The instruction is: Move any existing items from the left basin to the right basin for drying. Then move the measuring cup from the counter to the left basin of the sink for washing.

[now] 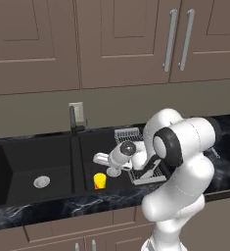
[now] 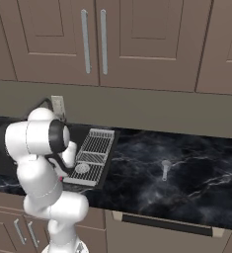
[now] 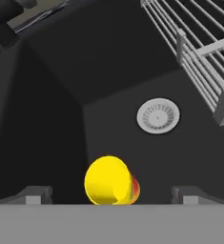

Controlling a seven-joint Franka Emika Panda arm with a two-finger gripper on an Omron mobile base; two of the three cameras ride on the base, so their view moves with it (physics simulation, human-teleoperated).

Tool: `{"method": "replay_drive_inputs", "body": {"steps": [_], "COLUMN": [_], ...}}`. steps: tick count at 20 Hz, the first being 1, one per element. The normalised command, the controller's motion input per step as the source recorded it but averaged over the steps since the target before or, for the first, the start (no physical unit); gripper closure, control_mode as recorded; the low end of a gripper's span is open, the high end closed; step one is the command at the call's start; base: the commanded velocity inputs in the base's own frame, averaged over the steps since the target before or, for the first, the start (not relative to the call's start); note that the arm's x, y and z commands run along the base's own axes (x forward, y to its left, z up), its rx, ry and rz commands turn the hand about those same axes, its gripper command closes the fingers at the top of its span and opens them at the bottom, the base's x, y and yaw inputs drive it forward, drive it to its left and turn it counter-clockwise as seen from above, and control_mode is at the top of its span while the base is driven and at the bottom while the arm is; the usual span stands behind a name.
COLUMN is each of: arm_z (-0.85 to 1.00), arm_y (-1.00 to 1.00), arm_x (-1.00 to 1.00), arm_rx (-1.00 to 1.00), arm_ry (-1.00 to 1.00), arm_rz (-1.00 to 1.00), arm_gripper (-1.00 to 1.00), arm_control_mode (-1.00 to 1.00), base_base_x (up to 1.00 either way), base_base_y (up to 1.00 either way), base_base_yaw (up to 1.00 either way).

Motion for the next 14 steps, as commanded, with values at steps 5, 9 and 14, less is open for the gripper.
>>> {"method": "replay_drive_inputs", "body": {"steps": [5,9,14], "arm_z": [0.67,0.66,0.76], "arm_y": [-0.01,0.0,0.0], "arm_x": [0.0,0.0,0.0], "arm_rx": [-0.02,-0.02,-0.02], "arm_ry": [0.0,0.0,0.0], "arm_rz": [0.0,0.0,0.0], "arm_gripper": [-1.0,-1.0,-1.0], "arm_control_mode": [-1.0,-1.0,-1.0], "base_base_x": [0.0,0.0,0.0], "base_base_y": [0.0,0.0,0.0], "base_base_yaw": [0.0,0.0,0.0]}}
